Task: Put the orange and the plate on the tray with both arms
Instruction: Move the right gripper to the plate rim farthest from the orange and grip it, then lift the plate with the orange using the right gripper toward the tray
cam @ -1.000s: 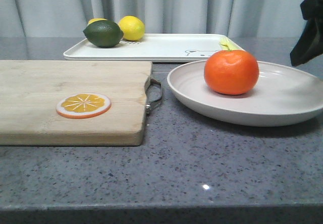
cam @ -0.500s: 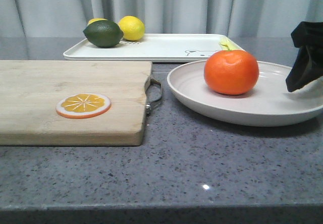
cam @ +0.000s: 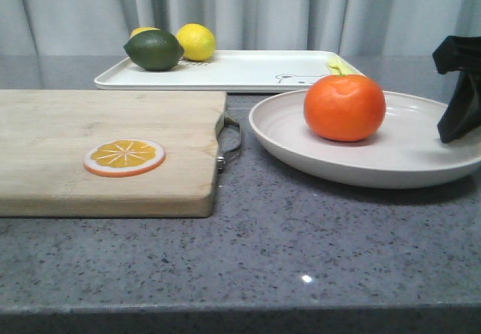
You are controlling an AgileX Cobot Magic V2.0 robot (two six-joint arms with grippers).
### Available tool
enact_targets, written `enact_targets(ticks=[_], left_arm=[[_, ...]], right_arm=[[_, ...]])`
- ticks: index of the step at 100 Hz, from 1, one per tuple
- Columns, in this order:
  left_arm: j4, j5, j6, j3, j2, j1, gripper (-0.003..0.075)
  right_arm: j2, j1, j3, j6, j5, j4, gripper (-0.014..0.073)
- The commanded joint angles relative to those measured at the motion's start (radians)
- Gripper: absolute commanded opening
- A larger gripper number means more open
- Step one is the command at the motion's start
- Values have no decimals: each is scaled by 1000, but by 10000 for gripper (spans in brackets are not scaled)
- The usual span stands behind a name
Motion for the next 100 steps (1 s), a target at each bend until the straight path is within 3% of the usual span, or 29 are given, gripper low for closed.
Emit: enact_targets(ticks=[1,62,100], left_arm=[[1,-20,-4,-28,1,2,653],[1,-20,-4,-28,1,2,653],[1,-20,-4,-28,1,2,653]], right_arm=[[-13,-4,-27,-3,-25,23,293],[-14,-4,-27,-3,-18,60,-69],[-97,-4,-88,-3,22,133,-66]])
